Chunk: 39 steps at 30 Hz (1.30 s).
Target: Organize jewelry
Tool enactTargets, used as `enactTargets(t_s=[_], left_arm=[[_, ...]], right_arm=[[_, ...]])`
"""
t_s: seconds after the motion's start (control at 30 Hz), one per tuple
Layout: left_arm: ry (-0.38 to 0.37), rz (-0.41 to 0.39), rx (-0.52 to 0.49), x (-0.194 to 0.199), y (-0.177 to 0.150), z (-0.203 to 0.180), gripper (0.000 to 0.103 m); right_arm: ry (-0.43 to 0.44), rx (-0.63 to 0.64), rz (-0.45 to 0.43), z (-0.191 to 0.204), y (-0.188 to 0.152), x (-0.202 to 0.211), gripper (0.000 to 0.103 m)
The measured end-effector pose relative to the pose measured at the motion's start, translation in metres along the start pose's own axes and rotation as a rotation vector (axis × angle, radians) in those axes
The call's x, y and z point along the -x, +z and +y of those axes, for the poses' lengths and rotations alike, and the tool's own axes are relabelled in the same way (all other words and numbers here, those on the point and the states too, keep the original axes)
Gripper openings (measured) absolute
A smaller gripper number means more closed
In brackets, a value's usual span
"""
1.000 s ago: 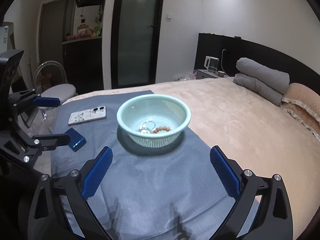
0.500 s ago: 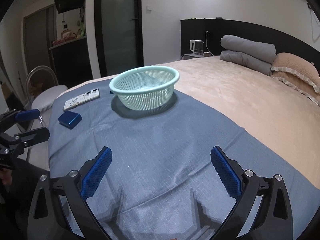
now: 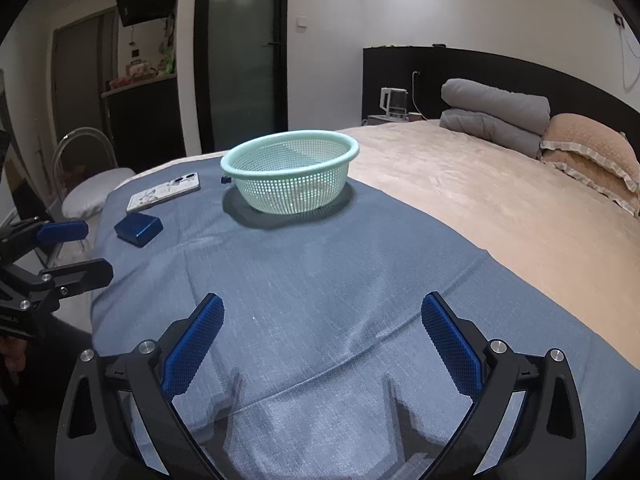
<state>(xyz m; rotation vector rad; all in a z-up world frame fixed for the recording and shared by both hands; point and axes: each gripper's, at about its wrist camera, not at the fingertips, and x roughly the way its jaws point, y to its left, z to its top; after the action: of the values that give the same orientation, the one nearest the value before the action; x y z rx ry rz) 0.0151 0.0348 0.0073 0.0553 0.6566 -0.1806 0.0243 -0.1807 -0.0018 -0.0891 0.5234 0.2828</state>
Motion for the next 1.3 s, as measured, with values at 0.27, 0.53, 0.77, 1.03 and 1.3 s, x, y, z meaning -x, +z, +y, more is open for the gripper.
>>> enactTargets(t_s=[0.27,0.53,0.77,1.03,1.3], left_arm=[[-0.023,0.012,0.001,-0.0019,-0.0025,0.0001,0.097],[-0.007,0.013,-0.02,-0.0027,-0.0043,-0.0045,0.097],[-0.009,0.021,-0.008,-0.0039,-0.0043,-0.0024,0.097],[-0.002,0.025,0.0,-0.006,-0.005,-0.0006,0.097],[-0.01,0.014,-0.017,-0.0044,-0.0062,-0.0038,0.097]], right_arm=[[-0.006,0.001,0.006,-0.0007,-0.0048,-0.0028,0.095],[-0.002,-0.006,-0.002,-0.0024,-0.008,-0.0027,0.095],[0.002,-0.01,-0.003,-0.0049,-0.0093,-0.0032,0.095],[0.012,-0.005,0.002,-0.0054,-0.0096,-0.0047,0.095],[0.009,-0.008,0.004,-0.0055,-0.0101,-0.0056,0.095]])
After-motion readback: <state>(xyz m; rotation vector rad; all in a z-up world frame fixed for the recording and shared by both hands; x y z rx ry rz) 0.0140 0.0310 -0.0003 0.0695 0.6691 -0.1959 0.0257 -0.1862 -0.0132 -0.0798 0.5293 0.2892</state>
